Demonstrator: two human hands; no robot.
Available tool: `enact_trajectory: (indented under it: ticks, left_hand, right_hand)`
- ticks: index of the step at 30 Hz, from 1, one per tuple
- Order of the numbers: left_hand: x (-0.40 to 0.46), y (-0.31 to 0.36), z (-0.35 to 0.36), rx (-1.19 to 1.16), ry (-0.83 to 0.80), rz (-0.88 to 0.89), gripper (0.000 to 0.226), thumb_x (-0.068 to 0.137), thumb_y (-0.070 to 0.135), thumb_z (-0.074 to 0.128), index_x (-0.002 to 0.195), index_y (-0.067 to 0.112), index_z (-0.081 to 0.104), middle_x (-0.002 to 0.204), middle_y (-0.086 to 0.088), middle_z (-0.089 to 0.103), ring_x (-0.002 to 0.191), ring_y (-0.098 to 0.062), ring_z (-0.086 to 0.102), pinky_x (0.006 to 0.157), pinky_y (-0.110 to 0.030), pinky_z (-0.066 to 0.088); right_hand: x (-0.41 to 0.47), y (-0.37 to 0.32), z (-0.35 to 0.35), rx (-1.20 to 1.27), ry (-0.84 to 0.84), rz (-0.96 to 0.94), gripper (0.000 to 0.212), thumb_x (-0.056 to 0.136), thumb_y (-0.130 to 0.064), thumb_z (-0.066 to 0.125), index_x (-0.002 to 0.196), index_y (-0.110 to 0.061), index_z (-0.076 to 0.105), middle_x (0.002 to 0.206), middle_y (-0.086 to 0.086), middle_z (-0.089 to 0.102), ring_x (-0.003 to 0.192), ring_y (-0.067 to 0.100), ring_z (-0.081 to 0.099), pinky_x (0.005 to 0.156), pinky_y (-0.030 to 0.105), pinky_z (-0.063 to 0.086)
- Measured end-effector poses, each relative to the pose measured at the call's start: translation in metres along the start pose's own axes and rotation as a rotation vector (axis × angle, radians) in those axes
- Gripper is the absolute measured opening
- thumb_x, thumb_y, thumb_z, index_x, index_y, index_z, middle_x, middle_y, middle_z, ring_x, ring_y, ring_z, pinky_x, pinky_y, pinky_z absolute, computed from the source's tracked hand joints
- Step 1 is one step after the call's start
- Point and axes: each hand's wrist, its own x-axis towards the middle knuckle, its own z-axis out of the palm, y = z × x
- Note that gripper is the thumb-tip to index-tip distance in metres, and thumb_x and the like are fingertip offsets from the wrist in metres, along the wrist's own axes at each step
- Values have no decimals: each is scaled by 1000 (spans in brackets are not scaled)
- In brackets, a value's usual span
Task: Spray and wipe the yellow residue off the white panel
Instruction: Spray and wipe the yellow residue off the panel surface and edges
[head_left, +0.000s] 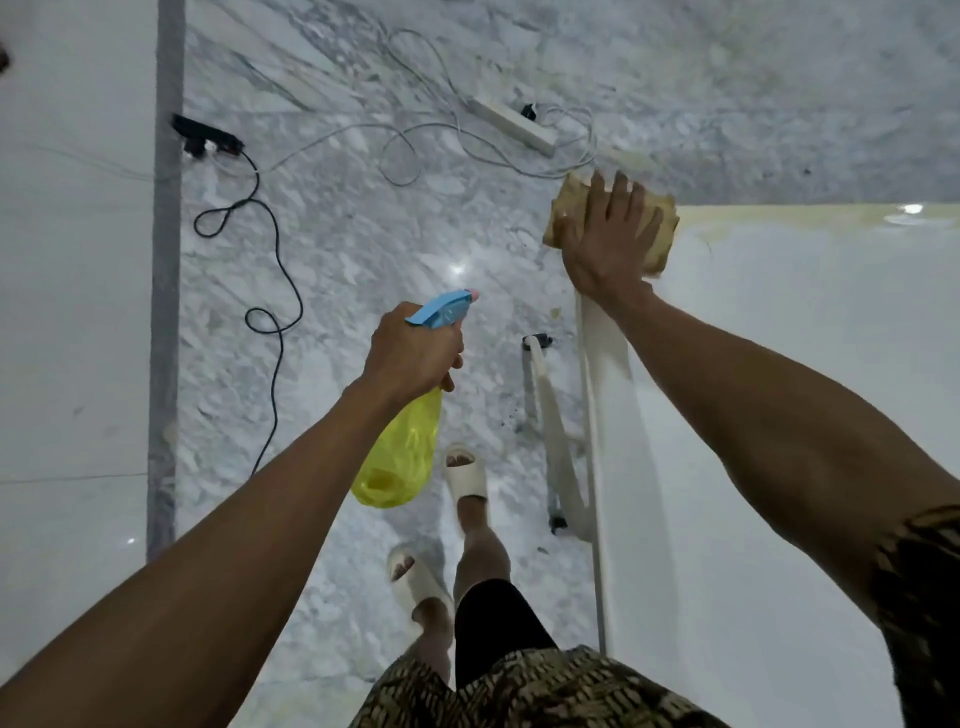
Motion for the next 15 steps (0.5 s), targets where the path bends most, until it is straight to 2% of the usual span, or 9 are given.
enact_trajectory:
  ticks: [1,4,6,9,15]
  left_hand:
    - [2,-3,1,4,-4,-13,41,85,23,58,121,22,79,72,-7,73,71,-35,78,67,-50,67]
    - [7,-10,3,10,-12,-48,47,80,27,57,120,16,77,72,-7,74,70,-34,78,70,-55,67]
    - [8,-12,3,13,-22,-53,48,79,28,56,121,16,77,73,-8,74,70,-34,78,71,-54,67]
    - [7,-14,3,15,-37,-51,50,76,24,56,121,15,77,75,-9,75,71,-35,78,71,-52,67]
    - [0,-15,3,26,-32,-38,28,90,18,61,110,6,77,74,-10,75,69,-37,77,68,-50,67]
  right_hand:
    - [4,-1,5,-29,-13,13,66,101,-54,24,158,-20,17,166,10,10,153,33,3,118,61,-1]
    - [4,-4,15,-118,21,17,60,102,-49,22,153,-18,30,160,13,27,150,38,16,116,66,6]
    - [3,-5,16,-148,31,-1,58,104,-45,20,152,-15,30,158,15,30,148,40,19,115,67,9]
    - [0,-5,13,-188,6,-15,58,105,-41,20,154,-12,25,159,18,26,149,41,17,114,68,9]
    - [-5,-4,12,-211,-43,-9,69,101,-44,25,156,-4,16,163,23,14,150,43,13,114,68,10]
